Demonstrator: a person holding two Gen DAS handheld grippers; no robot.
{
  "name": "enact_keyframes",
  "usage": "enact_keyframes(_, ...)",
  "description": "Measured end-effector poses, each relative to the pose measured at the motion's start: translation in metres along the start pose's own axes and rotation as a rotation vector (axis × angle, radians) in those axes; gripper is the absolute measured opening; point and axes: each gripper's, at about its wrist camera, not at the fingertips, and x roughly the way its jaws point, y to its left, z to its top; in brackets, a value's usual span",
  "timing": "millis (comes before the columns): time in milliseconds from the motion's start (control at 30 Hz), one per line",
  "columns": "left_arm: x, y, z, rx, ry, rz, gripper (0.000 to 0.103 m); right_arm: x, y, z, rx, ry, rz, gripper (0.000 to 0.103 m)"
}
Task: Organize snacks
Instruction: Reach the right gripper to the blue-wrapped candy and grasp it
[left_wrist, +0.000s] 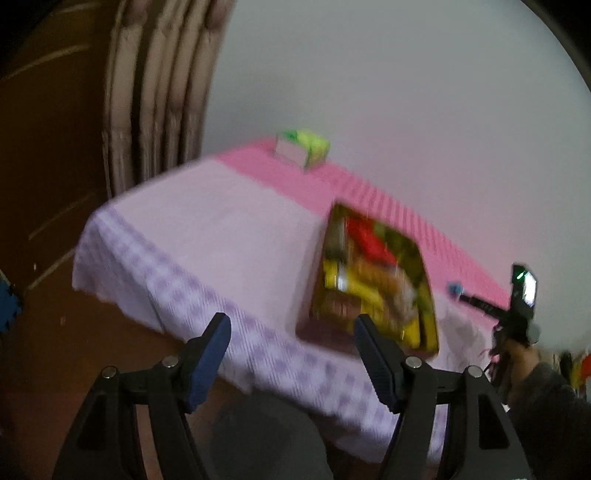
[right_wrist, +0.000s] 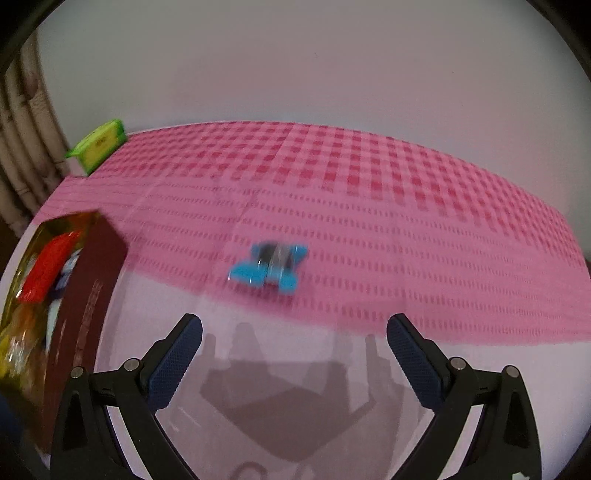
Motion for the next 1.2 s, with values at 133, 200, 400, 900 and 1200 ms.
enact_keyframes(133,0.005,0.002,0.005,0.013,-0.004,0.022,0.071,0.022,-0.001,0.017,0.018,0.022,-0.001,0.099)
enact_keyframes(200,0.012,0.007,0.004,0.001,0.039,0.016,0.071,0.031,-0.002,0.021,0.019,0.022,-0.001,0.09)
enact_keyframes(400,0.014,0.005,-0.001,0.007,0.055,0.004,0.071,0.045,0.005,0.025,-0.028,0.033,0.008,0.041)
enact_keyframes(900,0.019,-0.003,-0.006,0.05,0.08,-0.006,0.071,0.012,0.011,0.008,-0.211,-0.122,-0.084,0.096)
enact_keyframes(1200,0.036,-0.01,-0.009,0.079,0.139,-0.005,0.071,0.061,0.012,0.049,-0.276,-0.044,0.019,0.072)
